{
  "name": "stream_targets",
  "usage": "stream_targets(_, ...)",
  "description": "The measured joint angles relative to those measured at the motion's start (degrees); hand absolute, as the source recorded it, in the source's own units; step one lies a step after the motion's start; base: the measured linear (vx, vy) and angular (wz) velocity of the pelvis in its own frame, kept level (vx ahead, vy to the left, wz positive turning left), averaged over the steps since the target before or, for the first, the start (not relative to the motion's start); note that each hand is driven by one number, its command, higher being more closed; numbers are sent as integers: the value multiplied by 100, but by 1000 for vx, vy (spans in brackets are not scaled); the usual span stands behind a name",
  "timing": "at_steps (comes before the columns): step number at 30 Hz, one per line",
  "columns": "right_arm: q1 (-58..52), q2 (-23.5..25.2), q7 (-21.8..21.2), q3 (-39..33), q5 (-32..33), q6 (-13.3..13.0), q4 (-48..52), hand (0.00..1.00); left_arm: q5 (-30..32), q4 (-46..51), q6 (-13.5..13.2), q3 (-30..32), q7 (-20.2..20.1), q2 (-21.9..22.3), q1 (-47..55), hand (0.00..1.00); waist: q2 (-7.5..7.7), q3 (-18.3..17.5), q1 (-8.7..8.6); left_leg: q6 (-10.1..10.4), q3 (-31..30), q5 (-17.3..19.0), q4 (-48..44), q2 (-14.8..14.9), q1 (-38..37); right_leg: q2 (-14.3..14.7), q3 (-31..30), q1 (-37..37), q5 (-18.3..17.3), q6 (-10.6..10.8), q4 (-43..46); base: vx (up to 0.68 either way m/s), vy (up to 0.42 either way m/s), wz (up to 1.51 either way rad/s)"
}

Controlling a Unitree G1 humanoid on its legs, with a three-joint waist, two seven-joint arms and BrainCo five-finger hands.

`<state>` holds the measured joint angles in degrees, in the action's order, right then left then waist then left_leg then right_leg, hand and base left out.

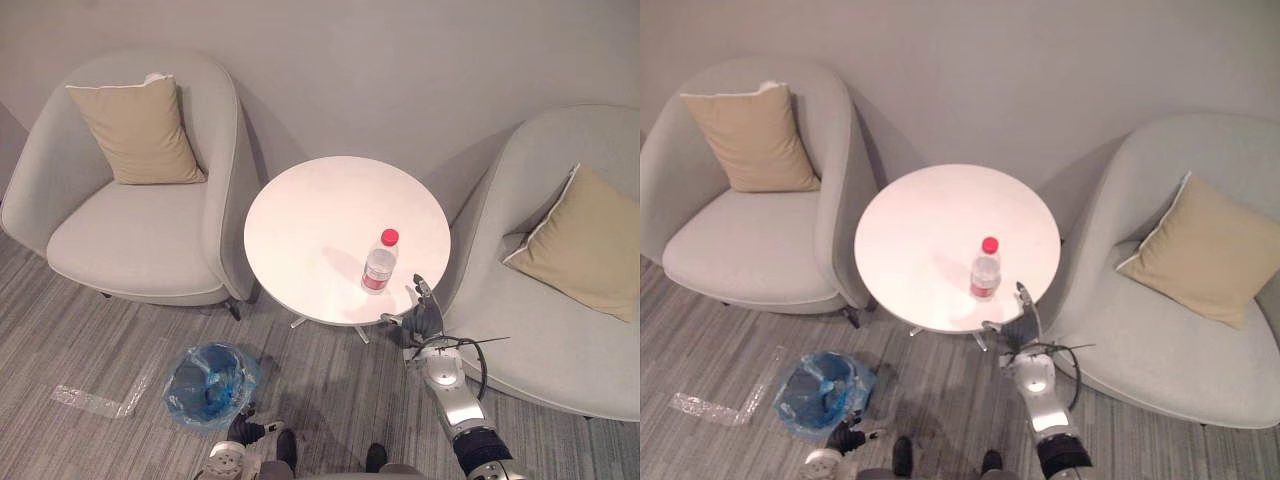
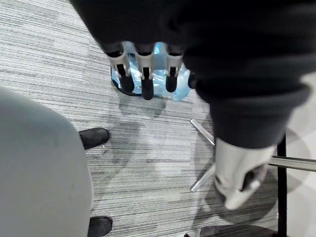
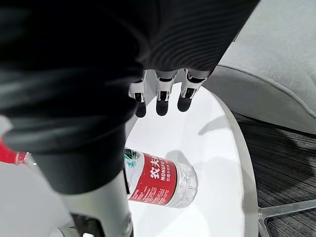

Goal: Gather rubbish on tea table into small bin, then transfer packed bag to large trash can.

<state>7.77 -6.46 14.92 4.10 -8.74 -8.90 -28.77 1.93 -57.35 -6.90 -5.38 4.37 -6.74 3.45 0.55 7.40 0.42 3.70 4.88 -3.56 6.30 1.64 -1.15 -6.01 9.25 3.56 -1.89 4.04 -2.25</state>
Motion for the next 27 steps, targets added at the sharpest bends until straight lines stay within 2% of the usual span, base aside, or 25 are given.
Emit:
stream_targets(5, 137, 35, 110, 0, 134, 46, -153, 0, -99, -15, 5, 144, 16, 63, -2, 0, -41, 43, 26, -1, 14, -1, 1, -5, 47, -6, -32, -58, 6, 9, 4, -20, -2, 0)
stream_targets(6, 709, 101, 335, -158, 282, 103, -420, 0, -207, -13, 4, 210, 36, 80, -23, 0, -64, 98, 54, -1, -68, -7, -29, -12, 196, -6, 71, -158, 10, 9, -5, 87, -17, 23)
stream_targets(11, 1141, 195, 404, -218, 444, 119, -618, 0, -219, 54, -2, 222, 41, 78, -62, 0, -70, 232, 176, -1, -69, -7, -33, -15, 209, -8, 99, -153, 12, 6, 1, 20, -5, 6)
stream_targets(14, 2002, 113, 536, -364, 754, 163, -961, 0, -408, 73, -3, 210, 44, 83, -264, 0, -94, 522, 245, -30, -90, -150, -36, -3, 620, 1, 133, -555, 154, -19, 15, -110, 6, 4)
stream_targets(17, 2407, 18, 611, -470, 933, 174, -1040, 0, -614, 185, -16, 250, 64, 75, -340, 0, -109, 857, 318, -69, -136, -230, -35, -28, 715, -24, 185, -611, 224, -4, 15, -94, 24, 12)
stream_targets(18, 2438, 15, 617, -474, 942, 174, -1041, 100, -628, 200, -19, 257, 67, 75, -341, 0, -108, 883, 322, -73, -146, -236, -35, -32, 719, -27, 192, -611, 231, 0, 16, -68, 26, 13)
stream_targets(27, 2963, -62, 866, -628, 1343, 183, -1049, 100, -985, 282, -86, 372, 169, 56, -460, 0, -120, 1183, 394, -143, -236, -389, -26, -105, 966, -112, 244, -869, 258, 16, 169, -57, 35, 6)
